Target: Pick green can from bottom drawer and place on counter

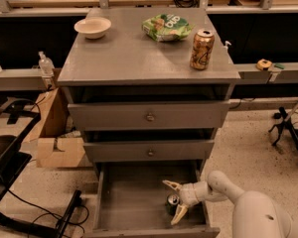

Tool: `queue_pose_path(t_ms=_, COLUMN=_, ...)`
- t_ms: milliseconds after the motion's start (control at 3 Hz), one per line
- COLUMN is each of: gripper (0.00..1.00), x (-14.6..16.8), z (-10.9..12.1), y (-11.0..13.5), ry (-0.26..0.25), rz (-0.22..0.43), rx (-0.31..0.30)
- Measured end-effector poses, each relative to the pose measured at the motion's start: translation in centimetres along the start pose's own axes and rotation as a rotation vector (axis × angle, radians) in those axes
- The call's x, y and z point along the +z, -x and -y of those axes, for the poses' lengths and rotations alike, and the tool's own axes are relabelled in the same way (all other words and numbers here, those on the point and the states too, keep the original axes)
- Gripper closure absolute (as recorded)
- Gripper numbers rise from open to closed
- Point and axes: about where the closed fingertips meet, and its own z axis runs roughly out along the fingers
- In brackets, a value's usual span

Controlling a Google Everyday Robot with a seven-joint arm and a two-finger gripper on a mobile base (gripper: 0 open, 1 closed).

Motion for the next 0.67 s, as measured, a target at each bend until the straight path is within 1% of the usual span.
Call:
queue_pose_path(t_ms=333, gripper=0.00, x=1.0, z=0.3, y=-1.2, ry=0.017, rz=-0.012, rx=-0.012)
queue_pose_path(t_ms=667, gripper=0.14, x=2.0, z=0.4, y=-2.8, ry=0.037, rz=-0.026, rx=-0.021)
